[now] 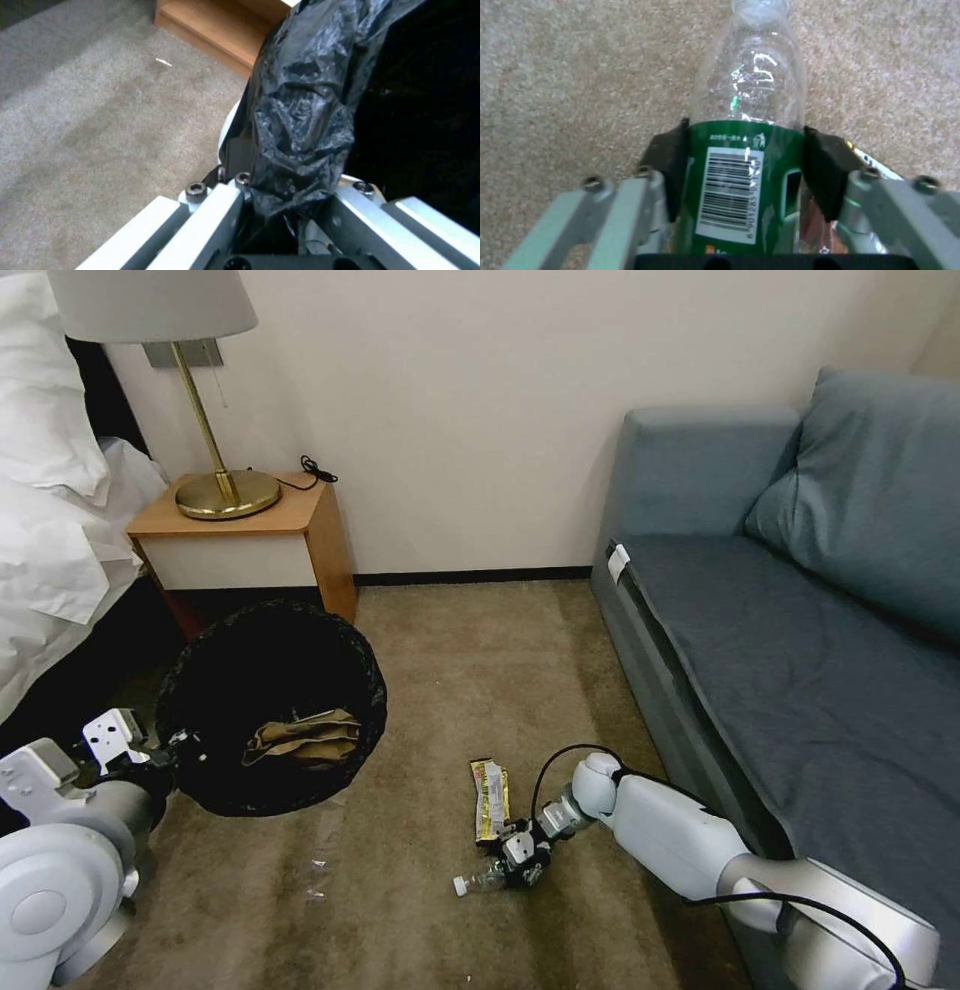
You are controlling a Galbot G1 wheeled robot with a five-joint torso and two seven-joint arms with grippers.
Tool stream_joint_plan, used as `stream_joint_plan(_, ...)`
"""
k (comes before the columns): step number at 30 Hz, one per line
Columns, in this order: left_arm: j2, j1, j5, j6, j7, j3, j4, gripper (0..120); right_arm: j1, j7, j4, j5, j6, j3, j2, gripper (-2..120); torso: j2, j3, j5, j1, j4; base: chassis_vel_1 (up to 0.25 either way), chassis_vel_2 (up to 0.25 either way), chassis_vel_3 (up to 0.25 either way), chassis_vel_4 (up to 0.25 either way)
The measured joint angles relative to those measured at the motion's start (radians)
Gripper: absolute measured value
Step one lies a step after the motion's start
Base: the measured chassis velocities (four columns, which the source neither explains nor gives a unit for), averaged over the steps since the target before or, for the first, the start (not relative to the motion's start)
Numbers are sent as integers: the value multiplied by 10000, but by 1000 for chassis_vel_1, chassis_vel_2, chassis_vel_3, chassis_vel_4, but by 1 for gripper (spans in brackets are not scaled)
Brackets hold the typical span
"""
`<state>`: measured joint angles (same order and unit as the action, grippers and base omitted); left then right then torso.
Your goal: Pick up the trash bin, then pick up the garbage on the floor and place it into the trash bin.
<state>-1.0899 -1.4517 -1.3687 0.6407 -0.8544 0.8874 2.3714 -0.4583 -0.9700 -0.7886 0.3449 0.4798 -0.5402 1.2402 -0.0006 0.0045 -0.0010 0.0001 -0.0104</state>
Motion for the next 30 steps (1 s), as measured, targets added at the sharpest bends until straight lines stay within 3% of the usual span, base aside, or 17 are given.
stream_joint_plan(6, 37, -8, 27, -22, 15, -5, 10, 1, -73, -86, -237, -212, -49, 188, -217, 22, 0, 1, 0, 0, 0, 0, 0, 0, 0)
stream_joint_plan(9, 58, -39, 29, -24, 17, -1, 10, 1, -55, -188, -516, -525, -29, 471, -436, 17, 0, 1, 2, 0, 0, 0, 0, 0, 0)
stream_joint_plan(16, 113, -30, 32, -37, 16, 16, 3, 1, 267, 372, -1170, -2652, 135, 1168, -1409, 17, 0, 1, 3, -1, 0, 0, 0, 0, 0)
stream_joint_plan(18, 111, -58, 63, -41, 41, 22, 13, 1, 565, 931, -1487, -4328, -141, 1686, -2029, 17, 0, 0, 0, 0, -1, 0, 0, 0, 0)
stream_joint_plan(28, 104, -64, 129, -71, 57, 45, 13, 1, 284, 2076, -2186, -6270, -705, 3507, -2974, 17, 0, 1, 8, 0, -4, 0, 0, 0, 0)
stream_joint_plan(30, 93, -70, 193, -72, 75, 5, -12, 1, 214, 2495, -3087, -7850, -1243, 4290, -3279, 17, 0, 0, 0, 0, -5, 0, 0, 0, 0)
